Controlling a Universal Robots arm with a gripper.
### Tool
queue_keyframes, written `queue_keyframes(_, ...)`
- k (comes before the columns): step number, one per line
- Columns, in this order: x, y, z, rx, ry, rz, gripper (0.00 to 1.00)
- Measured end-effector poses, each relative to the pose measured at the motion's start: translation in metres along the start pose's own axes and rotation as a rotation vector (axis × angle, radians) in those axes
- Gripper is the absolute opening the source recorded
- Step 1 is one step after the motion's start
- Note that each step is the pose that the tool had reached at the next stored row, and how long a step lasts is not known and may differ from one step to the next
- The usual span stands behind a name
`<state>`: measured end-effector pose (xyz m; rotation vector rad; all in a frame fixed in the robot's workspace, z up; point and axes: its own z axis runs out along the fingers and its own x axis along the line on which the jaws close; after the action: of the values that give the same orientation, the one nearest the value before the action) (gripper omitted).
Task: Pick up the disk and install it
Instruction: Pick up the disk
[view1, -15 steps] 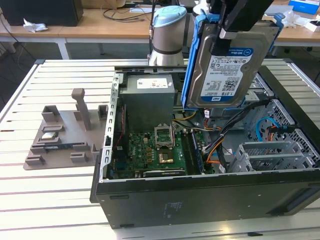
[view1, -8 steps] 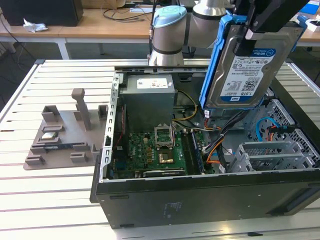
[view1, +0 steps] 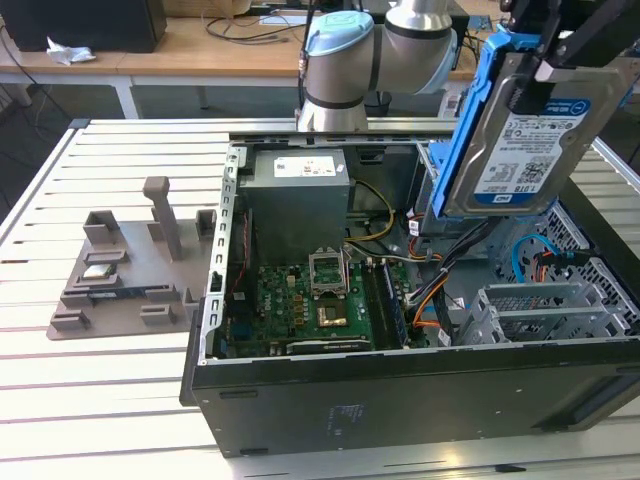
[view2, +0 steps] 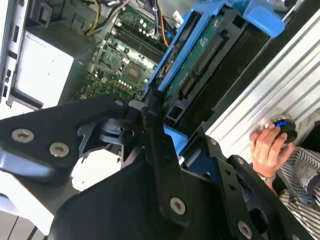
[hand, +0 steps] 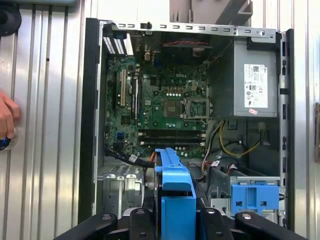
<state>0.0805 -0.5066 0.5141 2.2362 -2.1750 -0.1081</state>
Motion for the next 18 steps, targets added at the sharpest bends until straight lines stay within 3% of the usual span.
queue_keyframes(2,0.0158,-0.0014,-0.0001,-0.0002,0.0002,0.000,0.37)
queue_keyframes(6,0.0327,-0.0074,0.0000,-0.0011,0.0000,0.000,0.37)
queue_keyframes(7,0.0344,-0.0102,0.0000,-0.0017,0.0000,0.000,0.37)
queue_keyframes(10,0.0373,-0.0348,0.0023,-0.0066,0.0004,0.000,0.37)
queue_keyframes(13,0.0381,-0.0507,0.0065,-0.0084,0.0015,0.000,0.37)
queue_keyframes(18,0.0437,-0.0585,0.0175,-0.0088,0.0013,0.000,0.37)
